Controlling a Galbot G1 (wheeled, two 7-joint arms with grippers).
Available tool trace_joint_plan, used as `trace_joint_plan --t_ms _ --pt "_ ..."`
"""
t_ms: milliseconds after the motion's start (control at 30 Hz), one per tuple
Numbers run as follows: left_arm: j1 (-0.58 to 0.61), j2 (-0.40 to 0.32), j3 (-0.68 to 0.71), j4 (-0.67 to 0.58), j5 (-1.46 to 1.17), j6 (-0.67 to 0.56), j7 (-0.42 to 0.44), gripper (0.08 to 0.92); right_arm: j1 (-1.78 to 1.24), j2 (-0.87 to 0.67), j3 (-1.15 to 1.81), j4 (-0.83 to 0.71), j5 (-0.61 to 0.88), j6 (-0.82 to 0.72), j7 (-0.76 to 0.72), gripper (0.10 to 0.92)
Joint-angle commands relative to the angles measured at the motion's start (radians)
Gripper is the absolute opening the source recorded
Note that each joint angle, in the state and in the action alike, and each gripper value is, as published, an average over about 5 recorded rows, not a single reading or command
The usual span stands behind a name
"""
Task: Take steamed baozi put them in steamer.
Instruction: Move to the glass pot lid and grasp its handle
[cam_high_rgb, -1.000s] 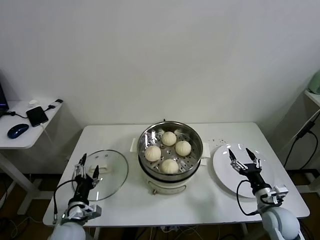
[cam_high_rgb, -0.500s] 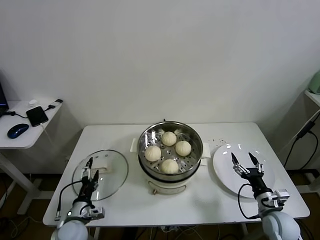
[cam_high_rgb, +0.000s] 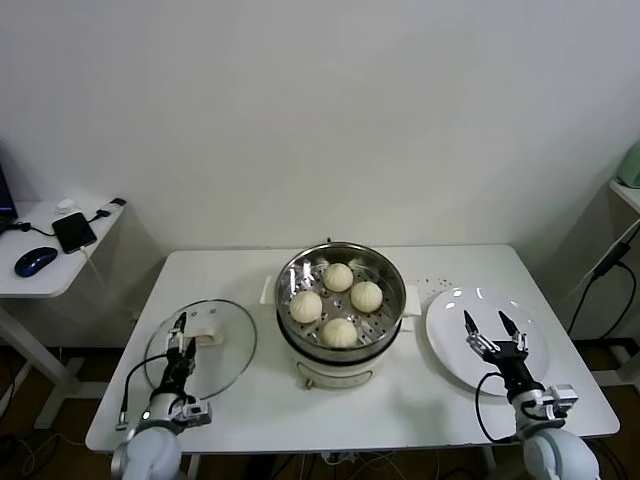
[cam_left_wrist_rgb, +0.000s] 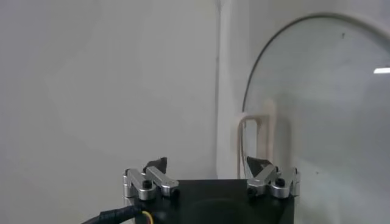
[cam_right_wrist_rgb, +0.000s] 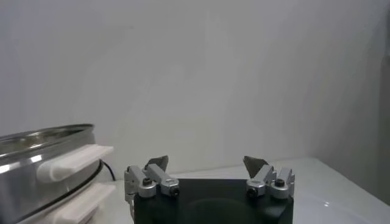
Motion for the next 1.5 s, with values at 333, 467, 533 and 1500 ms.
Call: trace_joint_plan --t_ms 333,467,533,1500 --pt "-0.141 0.005 0.001 0.165 -0.011 0.022 -0.031 0.823 -0.008 0.012 0.001 -0.01 -0.007 0.006 -0.002 0.823" --pt "-0.164 0.011 0.0 0.189 -0.018 0.022 -0.035 0.823 -0.01 0.013 0.002 -0.014 -0.007 0.008 -0.002 0.823" --pt "-0.171 0.013 0.002 0.198 -0.021 0.02 -0.036 0.823 -0.011 0.015 0.002 -0.016 -0.007 0.009 -0.002 0.823" --pt "-0.185 0.018 0.032 0.269 -0.041 -0.004 -0.077 0.272 -0.015 0.024 0.003 -0.016 -0.008 0.008 -0.004 0.823"
